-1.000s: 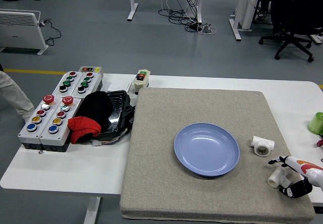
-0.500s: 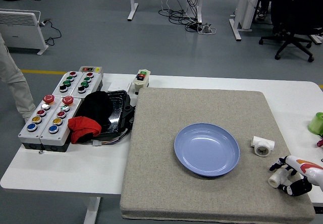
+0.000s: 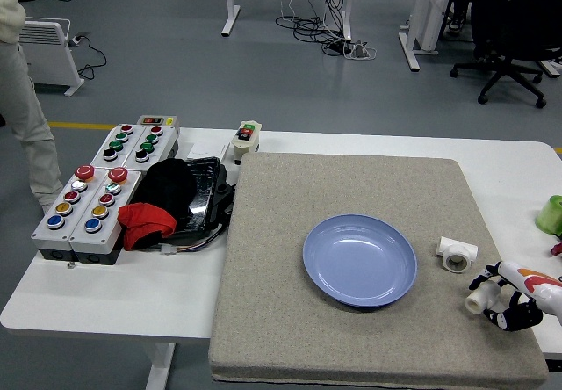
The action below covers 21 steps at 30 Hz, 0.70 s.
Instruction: Pick pipe place plate twice
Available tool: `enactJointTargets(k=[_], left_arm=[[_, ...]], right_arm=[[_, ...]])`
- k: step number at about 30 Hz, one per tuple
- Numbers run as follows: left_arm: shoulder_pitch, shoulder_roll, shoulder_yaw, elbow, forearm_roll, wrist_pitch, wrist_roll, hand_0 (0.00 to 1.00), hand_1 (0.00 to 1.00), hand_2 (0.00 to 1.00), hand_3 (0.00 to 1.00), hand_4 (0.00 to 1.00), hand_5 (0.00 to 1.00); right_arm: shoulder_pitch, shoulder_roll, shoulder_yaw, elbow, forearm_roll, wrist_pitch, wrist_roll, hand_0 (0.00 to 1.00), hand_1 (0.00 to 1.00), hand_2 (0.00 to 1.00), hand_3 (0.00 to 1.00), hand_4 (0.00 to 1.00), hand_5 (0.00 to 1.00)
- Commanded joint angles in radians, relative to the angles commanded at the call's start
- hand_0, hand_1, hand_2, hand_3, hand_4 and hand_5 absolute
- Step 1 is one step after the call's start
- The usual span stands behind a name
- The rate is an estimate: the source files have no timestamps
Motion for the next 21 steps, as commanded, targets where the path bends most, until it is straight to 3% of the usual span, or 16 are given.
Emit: enactJointTargets(k=[5, 10, 15, 21], left_arm=[[-0.005, 0.001, -0.005, 0.000, 0.002, 0.000, 0.001, 0.648, 0.634, 0.688, 0.652, 0.353, 0.998], [-0.011, 0.001, -0.008, 0.000, 0.003, 0.001, 0.001, 0.647, 0.633, 0.688, 0.651, 0.355, 0.998], [-0.015, 0.001, -0.009, -0.001, 0.003, 0.002, 0.002, 0.646, 0.632, 0.688, 0.651, 0.355, 0.998], [-0.017, 0.001, -0.011, -0.001, 0.001, 0.004, 0.002, 0.645, 0.630, 0.687, 0.651, 0.355, 0.998]], right_arm=[[0.037, 0.010, -0.011, 0.037, -0.001, -0.020, 0.005, 0.430, 0.531, 0.525, 0.606, 0.565, 0.020], [0.133, 0.023, -0.087, 0.071, -0.001, -0.021, 0.006, 0.434, 0.536, 0.527, 0.607, 0.549, 0.002], [0.262, 0.052, -0.191, 0.016, -0.001, -0.019, 0.013, 0.439, 0.540, 0.532, 0.604, 0.545, 0.002], [0.418, 0.112, -0.329, -0.120, -0.006, -0.025, 0.039, 0.457, 0.552, 0.542, 0.604, 0.540, 0.003]])
